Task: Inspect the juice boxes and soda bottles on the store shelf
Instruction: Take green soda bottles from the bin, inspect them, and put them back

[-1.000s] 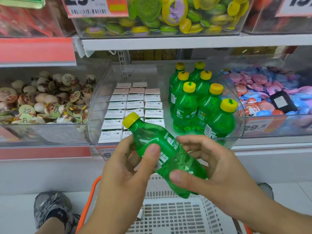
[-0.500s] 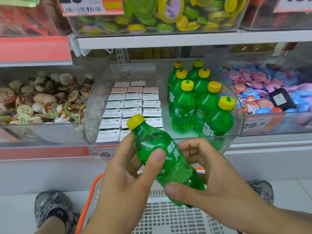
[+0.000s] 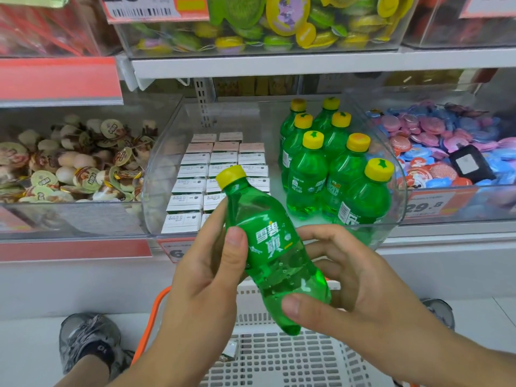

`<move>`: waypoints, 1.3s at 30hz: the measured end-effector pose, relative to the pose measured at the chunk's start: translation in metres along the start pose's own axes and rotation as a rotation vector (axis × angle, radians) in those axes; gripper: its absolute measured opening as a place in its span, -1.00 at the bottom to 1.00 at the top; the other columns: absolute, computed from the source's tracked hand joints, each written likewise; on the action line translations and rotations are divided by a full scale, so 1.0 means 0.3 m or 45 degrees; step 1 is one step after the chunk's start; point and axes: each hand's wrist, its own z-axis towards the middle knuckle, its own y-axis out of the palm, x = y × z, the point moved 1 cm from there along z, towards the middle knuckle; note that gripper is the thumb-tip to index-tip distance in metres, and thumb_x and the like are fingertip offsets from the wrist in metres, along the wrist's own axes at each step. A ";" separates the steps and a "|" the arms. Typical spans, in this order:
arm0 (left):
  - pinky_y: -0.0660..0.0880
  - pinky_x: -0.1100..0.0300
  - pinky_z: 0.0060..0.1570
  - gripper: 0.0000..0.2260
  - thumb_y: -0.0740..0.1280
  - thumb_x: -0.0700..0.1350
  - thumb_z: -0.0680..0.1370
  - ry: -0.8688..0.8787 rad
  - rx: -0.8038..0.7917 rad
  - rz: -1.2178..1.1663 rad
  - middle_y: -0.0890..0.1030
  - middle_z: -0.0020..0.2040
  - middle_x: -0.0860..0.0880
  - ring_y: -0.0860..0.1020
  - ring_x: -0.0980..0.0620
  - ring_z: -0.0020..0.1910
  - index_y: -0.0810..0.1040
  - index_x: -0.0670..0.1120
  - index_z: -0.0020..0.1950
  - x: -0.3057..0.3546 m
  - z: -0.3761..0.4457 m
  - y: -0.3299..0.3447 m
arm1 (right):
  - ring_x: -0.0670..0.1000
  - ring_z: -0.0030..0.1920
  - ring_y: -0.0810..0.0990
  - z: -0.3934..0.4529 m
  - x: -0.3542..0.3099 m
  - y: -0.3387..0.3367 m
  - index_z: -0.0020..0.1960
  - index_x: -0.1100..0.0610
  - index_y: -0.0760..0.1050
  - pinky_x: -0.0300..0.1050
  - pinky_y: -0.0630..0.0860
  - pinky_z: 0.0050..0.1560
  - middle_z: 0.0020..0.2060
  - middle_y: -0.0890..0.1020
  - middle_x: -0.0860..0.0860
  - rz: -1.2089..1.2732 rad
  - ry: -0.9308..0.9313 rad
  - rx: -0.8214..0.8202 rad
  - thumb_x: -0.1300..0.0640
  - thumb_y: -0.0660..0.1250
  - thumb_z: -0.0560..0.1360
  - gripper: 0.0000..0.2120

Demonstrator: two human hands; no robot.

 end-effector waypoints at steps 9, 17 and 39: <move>0.62 0.01 -0.05 -0.33 0.54 0.03 0.29 -0.222 -0.038 -0.290 0.67 0.12 -0.24 0.67 -0.19 0.03 0.48 -0.23 0.32 0.039 0.042 -0.050 | -0.06 -0.11 0.70 0.012 -0.049 -0.045 0.09 -0.03 0.56 -0.22 0.59 -0.21 -0.09 0.74 -0.03 0.143 0.034 0.098 0.15 0.57 0.16 -0.49; 0.62 0.11 -0.17 -0.31 0.51 0.42 0.17 -0.313 -0.353 0.037 0.71 0.03 -0.12 0.69 -0.09 -0.03 0.67 -0.02 0.11 0.047 0.038 -0.078 | -0.10 -0.21 0.71 0.051 -0.086 -0.141 0.04 0.03 0.67 -0.29 0.60 -0.24 -0.19 0.74 -0.05 0.471 -0.172 0.114 0.01 0.74 -0.09 -0.30; 0.50 0.21 0.22 -0.39 0.61 -0.13 0.28 0.245 -0.520 0.501 0.64 0.21 0.11 0.60 0.10 0.23 0.51 0.12 0.28 0.034 0.000 -0.046 | 0.17 0.15 0.64 0.020 -0.054 -0.100 0.14 0.09 0.69 0.07 0.60 0.19 0.13 0.57 0.08 -0.228 -0.512 -0.070 0.30 0.73 0.08 -0.36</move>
